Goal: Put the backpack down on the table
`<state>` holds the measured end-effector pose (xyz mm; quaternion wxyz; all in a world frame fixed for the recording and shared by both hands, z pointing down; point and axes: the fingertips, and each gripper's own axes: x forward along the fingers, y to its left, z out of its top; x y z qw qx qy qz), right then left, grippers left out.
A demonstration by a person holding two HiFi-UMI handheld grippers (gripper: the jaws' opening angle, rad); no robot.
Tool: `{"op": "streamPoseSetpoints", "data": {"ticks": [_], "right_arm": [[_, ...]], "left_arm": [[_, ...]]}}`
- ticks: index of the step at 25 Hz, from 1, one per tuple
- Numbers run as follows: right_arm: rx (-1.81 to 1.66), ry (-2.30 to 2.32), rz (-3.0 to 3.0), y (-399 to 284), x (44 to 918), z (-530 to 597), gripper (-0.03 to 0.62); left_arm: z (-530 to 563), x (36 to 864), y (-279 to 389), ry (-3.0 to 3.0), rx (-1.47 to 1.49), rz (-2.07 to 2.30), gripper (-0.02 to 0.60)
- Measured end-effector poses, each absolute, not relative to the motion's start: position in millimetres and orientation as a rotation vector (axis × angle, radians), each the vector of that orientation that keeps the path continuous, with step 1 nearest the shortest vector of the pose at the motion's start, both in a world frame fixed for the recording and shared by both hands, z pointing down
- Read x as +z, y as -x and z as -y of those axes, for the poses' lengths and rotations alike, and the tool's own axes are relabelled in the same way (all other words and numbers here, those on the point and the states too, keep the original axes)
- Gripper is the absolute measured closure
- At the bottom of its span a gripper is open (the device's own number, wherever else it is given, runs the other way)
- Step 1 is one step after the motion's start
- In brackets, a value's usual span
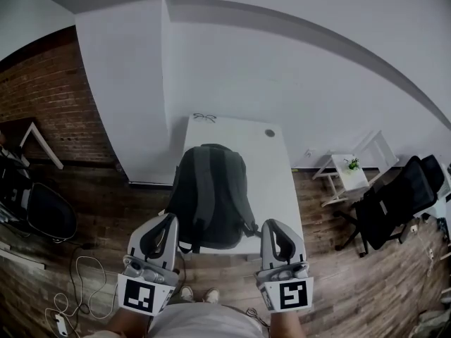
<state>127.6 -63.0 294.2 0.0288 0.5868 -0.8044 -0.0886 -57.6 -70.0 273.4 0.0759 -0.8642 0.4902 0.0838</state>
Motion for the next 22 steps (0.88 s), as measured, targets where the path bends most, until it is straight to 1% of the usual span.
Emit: {"op": "streamPoseSetpoints", "data": {"ticks": [10,22], "right_arm": [[-0.263,-1.843,2.475,-137.6,293.6,55.7,0.548],[-0.265,-1.81,2.464,-133.7,302.5,52.2,0.549]], "left_arm": [[71.0,276.8,42.4,2.62,0.233,-1.428,0.565],[67.8,280.9,41.1,2.626,0.216,-1.444,0.565]]}}
